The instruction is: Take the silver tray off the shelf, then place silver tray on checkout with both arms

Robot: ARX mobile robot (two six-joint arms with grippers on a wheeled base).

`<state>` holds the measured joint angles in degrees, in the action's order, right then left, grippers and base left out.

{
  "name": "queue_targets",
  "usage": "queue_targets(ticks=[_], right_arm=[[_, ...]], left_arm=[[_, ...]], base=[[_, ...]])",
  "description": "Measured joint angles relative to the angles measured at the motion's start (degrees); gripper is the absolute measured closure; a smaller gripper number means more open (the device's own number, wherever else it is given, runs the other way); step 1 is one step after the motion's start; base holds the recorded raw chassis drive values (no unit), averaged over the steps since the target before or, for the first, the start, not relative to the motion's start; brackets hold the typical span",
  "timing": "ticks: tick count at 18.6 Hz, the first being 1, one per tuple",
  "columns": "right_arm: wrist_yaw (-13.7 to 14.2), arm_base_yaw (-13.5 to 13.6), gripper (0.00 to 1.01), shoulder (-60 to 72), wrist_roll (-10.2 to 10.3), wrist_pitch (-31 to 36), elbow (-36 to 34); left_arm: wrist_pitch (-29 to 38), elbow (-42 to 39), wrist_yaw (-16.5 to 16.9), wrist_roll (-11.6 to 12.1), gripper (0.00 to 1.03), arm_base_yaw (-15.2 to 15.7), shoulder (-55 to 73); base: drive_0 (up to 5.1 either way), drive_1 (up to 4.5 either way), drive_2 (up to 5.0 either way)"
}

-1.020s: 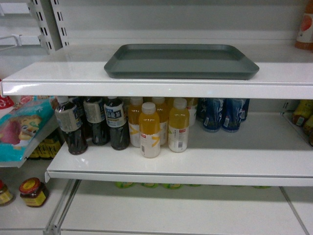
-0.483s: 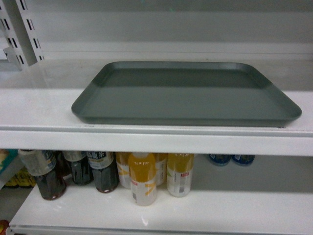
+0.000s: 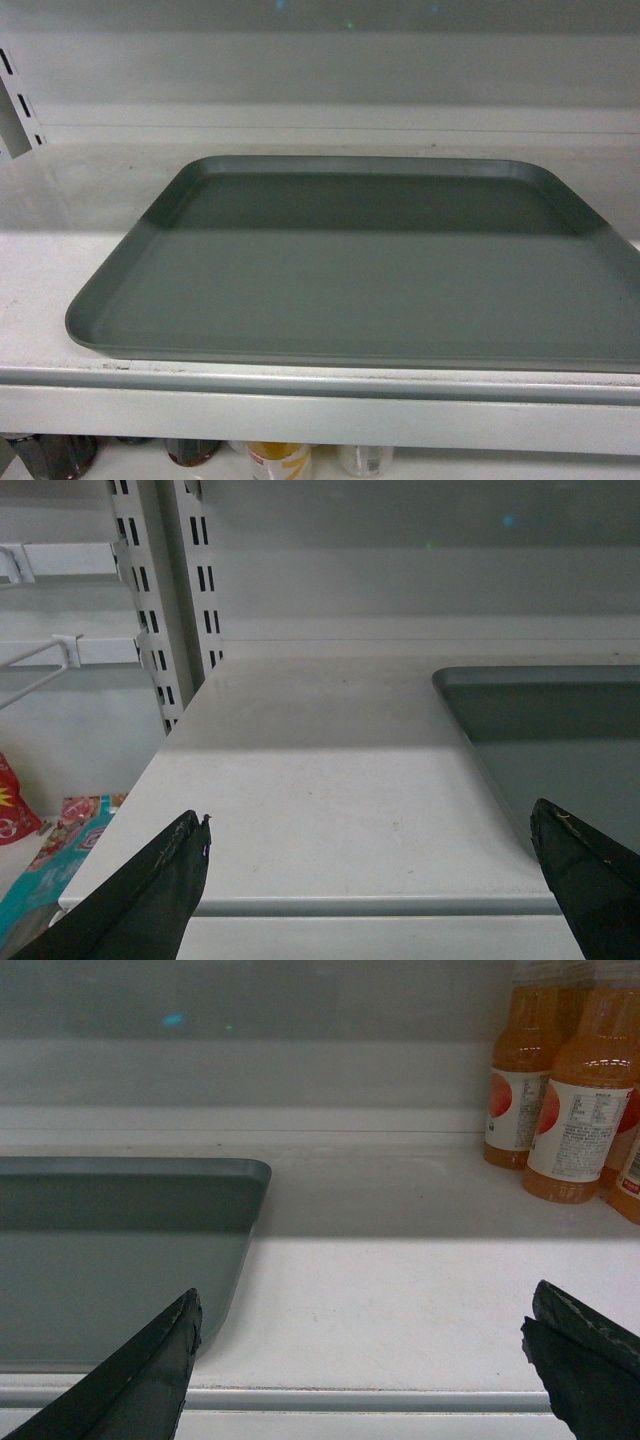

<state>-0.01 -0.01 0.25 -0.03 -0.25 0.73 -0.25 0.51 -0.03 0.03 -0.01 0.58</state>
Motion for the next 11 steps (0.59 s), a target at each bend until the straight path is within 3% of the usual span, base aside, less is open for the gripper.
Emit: queue_targets(ticks=[11], right_arm=[[0.02,0.00,0.03,0.00,0.00,0.02,0.00]], left_arm=[[0.07,0.00,0.00,0.00,0.05,0.00,0.00]], base=[[0.0,0.00,0.0]])
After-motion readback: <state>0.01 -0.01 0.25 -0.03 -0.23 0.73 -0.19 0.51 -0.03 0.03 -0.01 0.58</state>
